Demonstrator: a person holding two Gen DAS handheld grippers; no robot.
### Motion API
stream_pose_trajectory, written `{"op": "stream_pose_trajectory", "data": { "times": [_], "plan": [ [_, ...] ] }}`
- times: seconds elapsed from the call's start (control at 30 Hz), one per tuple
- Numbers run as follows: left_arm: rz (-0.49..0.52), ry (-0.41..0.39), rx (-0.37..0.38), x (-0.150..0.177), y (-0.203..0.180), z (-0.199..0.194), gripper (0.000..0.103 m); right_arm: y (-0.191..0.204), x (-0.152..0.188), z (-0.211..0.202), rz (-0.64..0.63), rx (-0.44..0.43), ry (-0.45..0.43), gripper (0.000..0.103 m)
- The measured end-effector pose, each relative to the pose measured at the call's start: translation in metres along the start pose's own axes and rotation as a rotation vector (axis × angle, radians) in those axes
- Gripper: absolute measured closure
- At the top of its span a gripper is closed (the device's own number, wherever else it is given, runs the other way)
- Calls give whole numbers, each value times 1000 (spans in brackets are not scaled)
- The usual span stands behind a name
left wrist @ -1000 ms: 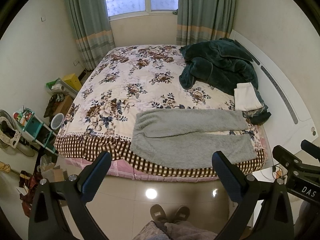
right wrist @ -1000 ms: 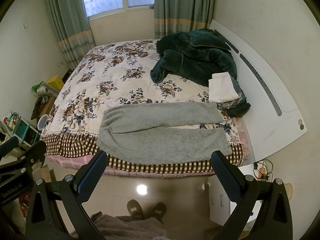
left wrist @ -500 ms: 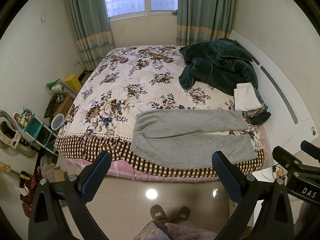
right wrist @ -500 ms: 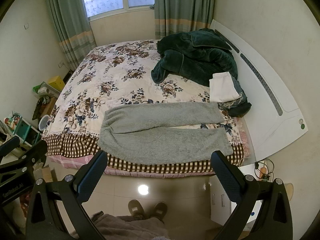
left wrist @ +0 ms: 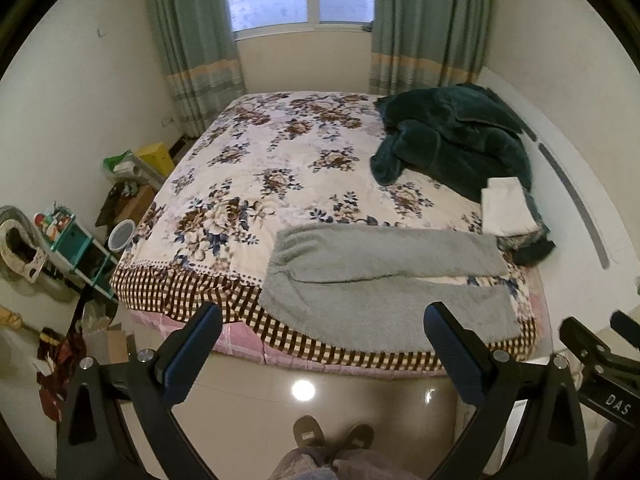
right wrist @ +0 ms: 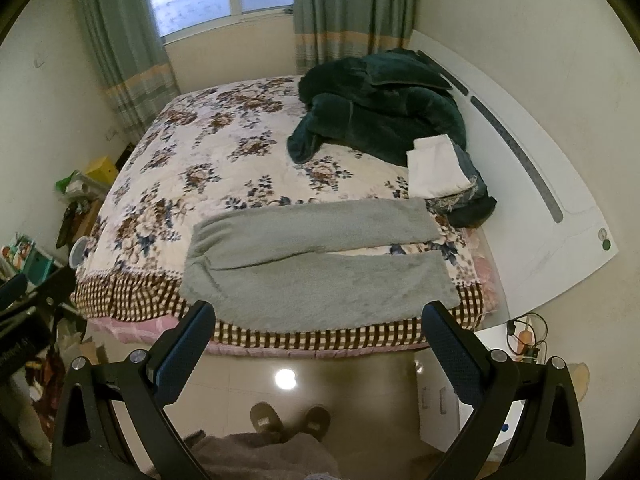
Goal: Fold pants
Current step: 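Lower both tools to the grey pants' leg ends and close on them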
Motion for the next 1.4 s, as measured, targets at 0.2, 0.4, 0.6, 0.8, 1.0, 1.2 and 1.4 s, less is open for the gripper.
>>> {"op": "stream_pose_trajectory", "data": {
  "times": [0.2,0.4,0.6,0.8,1.0,1.2,1.4],
  "plan": [
    [4,-21,-60,-12,-20,40,0,-39,-14,54,38,21,2,0],
    [8,16,-76,-30,-35,96,0,-64,-44,113,60,61,14,0],
    [17,72,-82,-61,-44,175,0,-83,-89,203,105,107,52,0],
    [-19,195,-92,-97,-39,298,0,-104,-139,347,251,138,181,0],
    [-107,395,-124,-109,-24,454,0,-129,-173,533,424,171,377,0],
    [-328,632,-129,-84,1,597,0,-159,-183,699,550,280,475,0],
    [-616,806,-135,-45,18,706,0,-190,-164,829,594,395,580,0]
  ]
}}
Point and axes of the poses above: each gripper's, at about its wrist camera, not at the fingertips, and z roughly the way its jaws point, y to its left, x to its underside, the point moved 7 cm from there along z, roughly the way its jaws point, and after that the axes turned 3 degrees about -y, right-handed, at the moved point
